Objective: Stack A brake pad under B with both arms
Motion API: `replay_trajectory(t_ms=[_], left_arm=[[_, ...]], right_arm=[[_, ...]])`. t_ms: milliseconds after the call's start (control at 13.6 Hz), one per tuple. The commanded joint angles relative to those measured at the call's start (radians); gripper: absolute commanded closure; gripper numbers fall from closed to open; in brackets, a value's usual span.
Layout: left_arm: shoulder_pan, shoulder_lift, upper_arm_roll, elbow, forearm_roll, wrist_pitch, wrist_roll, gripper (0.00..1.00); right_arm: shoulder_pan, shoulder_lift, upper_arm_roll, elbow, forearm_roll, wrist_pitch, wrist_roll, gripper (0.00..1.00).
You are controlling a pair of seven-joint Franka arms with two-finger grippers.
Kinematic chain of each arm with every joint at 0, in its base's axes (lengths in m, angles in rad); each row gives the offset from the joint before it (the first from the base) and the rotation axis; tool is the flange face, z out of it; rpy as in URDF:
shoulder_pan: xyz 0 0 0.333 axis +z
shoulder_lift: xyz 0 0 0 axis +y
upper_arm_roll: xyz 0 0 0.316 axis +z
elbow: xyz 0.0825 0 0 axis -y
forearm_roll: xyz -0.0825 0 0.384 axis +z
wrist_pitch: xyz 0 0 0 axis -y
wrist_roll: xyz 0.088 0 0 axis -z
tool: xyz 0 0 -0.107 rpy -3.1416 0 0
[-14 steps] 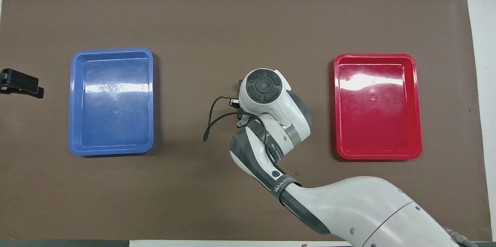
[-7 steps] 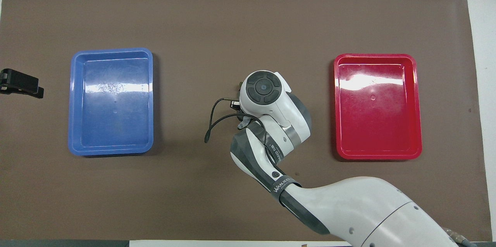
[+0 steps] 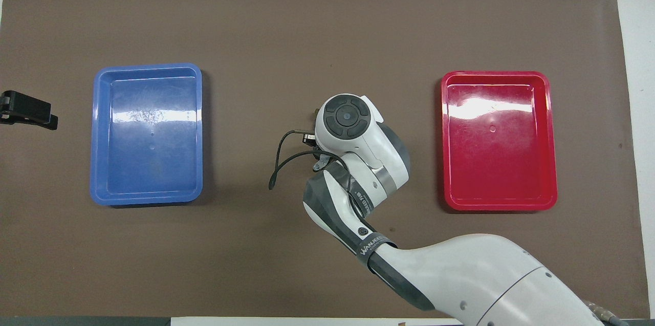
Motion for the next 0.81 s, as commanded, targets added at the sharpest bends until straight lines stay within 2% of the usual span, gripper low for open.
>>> replay_trajectory(t_ms=[0,74,147,221,294,368,442,515,736], left_arm=[[0.011,-0.010,-0.004,-0.011,-0.011,-0.008,0.012,0.00],[0.011,-0.010,-0.004,-0.011,-0.011,-0.008,0.012,0.00],[0.010,-0.010,-0.004,-0.011,-0.011,-0.008,0.012,0.00],[0.011,-0.010,-0.004,-0.011,-0.011,-0.009,0.012,0.00],[0.010,-0.010,-0.004,-0.011,-0.011,-0.008,0.012,0.00],[0.010,-0.010,-0.004,-0.010,-0.011,-0.008,0.012,0.00],[0.010,-0.010,-0.004,-0.011,-0.011,-0.008,0.012,0.00],[0.010,-0.010,-0.004,-0.011,-0.011,-0.008,0.012,0.00],[0.010,-0.010,-0.004,-0.010,-0.011,-0.008,0.012,0.00]], right_arm=[[-0.001,-0.011,0.006,-0.003,0.000,0.017,0.029,0.89],[-0.001,-0.011,0.006,-0.002,0.000,0.019,0.029,0.89],[-0.001,-0.009,0.006,-0.006,0.000,0.019,0.029,0.84],[-0.002,-0.009,0.006,-0.006,0.000,0.026,0.031,0.66],[-0.001,-0.008,0.006,-0.008,0.002,0.043,0.038,0.60],[-0.001,-0.008,0.006,-0.009,0.002,0.046,0.041,0.41],[0.001,-0.009,0.006,-0.009,0.002,0.046,0.045,0.31],[0.003,-0.009,0.006,-0.009,0.000,0.046,0.052,0.00],[0.003,-0.012,0.006,-0.002,-0.003,0.028,0.054,0.00]])
